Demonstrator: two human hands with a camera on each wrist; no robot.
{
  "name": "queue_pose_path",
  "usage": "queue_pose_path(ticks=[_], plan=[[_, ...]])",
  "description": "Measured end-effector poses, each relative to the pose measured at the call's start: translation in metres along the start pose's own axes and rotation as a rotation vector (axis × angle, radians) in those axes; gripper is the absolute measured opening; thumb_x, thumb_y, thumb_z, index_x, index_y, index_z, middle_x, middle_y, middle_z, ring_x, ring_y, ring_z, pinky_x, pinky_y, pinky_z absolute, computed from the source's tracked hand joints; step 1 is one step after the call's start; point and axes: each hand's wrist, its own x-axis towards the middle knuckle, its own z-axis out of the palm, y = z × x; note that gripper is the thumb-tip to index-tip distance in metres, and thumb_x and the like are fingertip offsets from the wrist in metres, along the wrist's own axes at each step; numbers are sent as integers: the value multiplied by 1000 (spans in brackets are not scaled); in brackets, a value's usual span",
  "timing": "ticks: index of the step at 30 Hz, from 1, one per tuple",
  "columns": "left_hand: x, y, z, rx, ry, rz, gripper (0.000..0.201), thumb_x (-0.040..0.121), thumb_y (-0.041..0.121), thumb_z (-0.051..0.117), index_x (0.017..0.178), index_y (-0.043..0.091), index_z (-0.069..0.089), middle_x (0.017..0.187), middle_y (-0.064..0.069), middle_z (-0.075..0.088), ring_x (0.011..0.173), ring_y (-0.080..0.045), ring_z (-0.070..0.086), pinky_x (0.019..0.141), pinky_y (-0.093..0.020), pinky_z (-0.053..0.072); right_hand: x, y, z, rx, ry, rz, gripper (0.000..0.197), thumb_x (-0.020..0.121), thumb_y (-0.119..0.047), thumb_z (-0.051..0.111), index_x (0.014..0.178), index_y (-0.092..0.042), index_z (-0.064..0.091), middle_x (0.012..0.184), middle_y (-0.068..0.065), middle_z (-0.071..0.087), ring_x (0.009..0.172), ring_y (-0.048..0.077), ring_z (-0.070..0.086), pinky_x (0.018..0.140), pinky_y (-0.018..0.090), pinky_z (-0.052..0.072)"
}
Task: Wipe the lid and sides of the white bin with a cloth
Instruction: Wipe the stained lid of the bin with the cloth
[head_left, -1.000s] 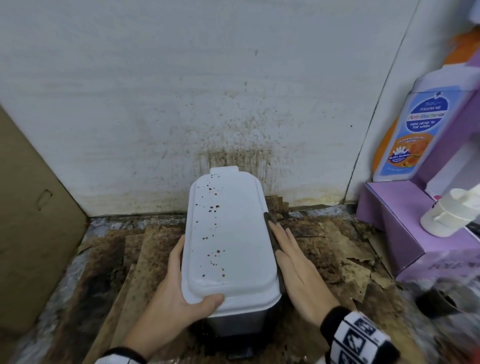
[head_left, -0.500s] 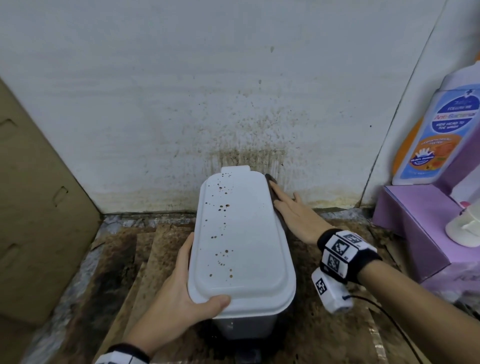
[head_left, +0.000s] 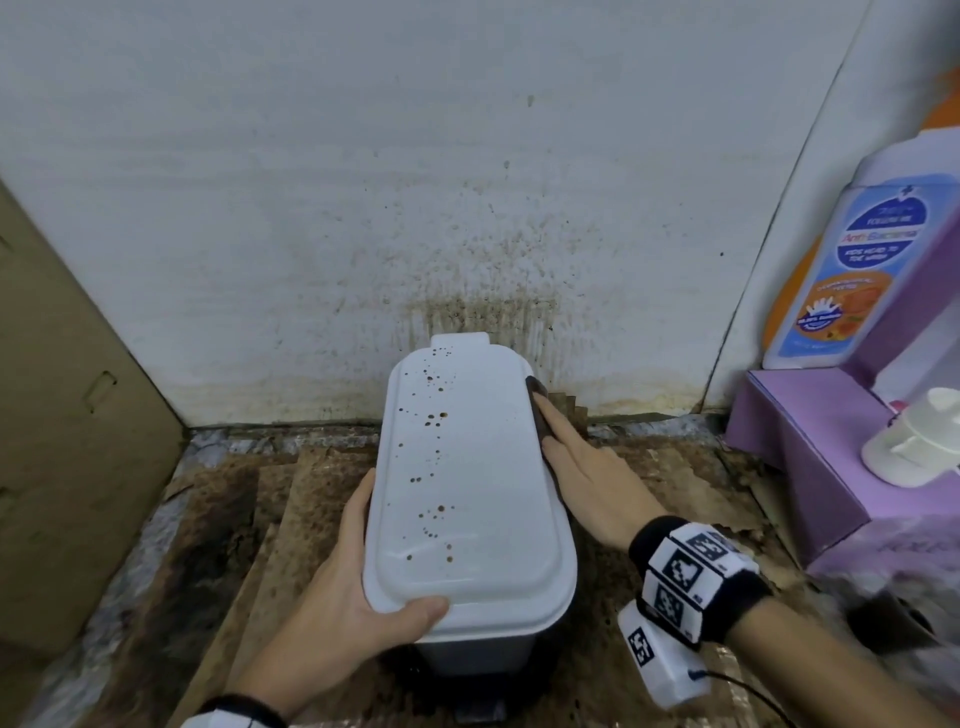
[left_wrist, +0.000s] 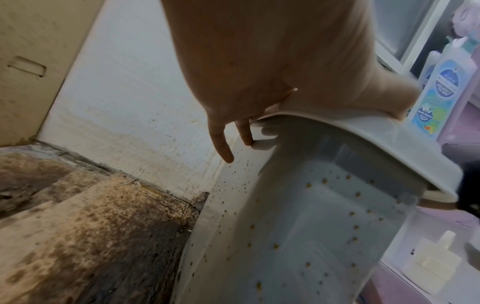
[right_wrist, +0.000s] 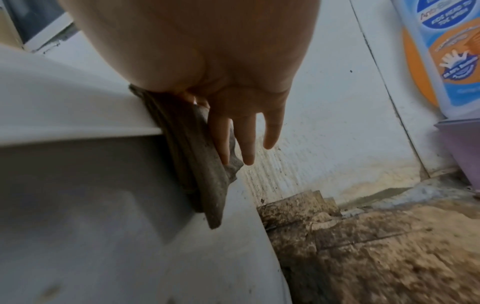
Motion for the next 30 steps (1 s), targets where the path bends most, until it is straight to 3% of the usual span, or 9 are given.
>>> queue_pose_path(ticks=[6,11,13,15,19,23,25,27,30], plan=[[-1,-1,2,-10,17,-9,116,76,31,87,155,49,3,138,52,38,128,24,41,90,3,38,-44,-1,11,46,35,-13,49,107,-49,23,144,-73,0,63,5,67,60,22,64,70,38,47],[-1,-1,2,-5,30,14,123,64,53,86,155,48,4,141,50,37,130,22,41,92,3,37,-74,-1,29,126,98,-53,49,108,-41,25,149,-65,12,56,0,58,51,14,53,60,31,38],[-1,-1,2,-6,34,18,124,62,55,85,156,47,4,140,50,39,129,22,42,92,3,38,-76,6,42,55,149,-74,48,107,-39,18,153,-45,29,80,1,70,66,1,58,81,31,45],[-2,0,2,2,40,27,125,61,56,85,157,47,4,140,49,39,129,22,42,92,1,39,-73,11,50,-34,182,-79,55,103,-41,9,153,-40,32,115,1,70,84,-9,56,105,37,35],[-1,-1,2,-6,39,32,125,61,58,85,156,48,4,141,48,38,130,20,42,93,-1,40,-68,-4,45,347,164,7,42,108,-41,25,138,-70,25,129,-19,47,113,-12,46,96,15,35],[0,-2,1,-17,38,36,127,61,59,86,157,46,4,141,49,38,130,21,41,93,0,40,-56,-6,38,522,97,11,39,110,-36,29,143,-57,26,142,-27,25,102,-40,31,81,-5,37],[0,-2,1,-30,35,26,127,61,59,86,157,47,4,140,49,39,130,21,41,93,-1,41,-45,-4,35,589,49,-16,43,109,-42,32,146,-60,22,152,-37,18,118,-38,23,102,6,35],[0,-2,2,-41,34,25,126,61,57,86,157,47,4,140,49,39,130,21,42,93,-1,42,-33,-6,31,678,0,-16,47,105,-52,36,146,-68,18,157,-39,15,142,-15,24,121,35,28],[0,-3,3,-38,37,32,126,62,57,86,157,47,4,142,46,39,132,18,42,94,-2,42,-17,-9,25,720,-52,-11,51,102,-59,38,145,-70,13,162,-34,13,149,4,26,121,47,30]])
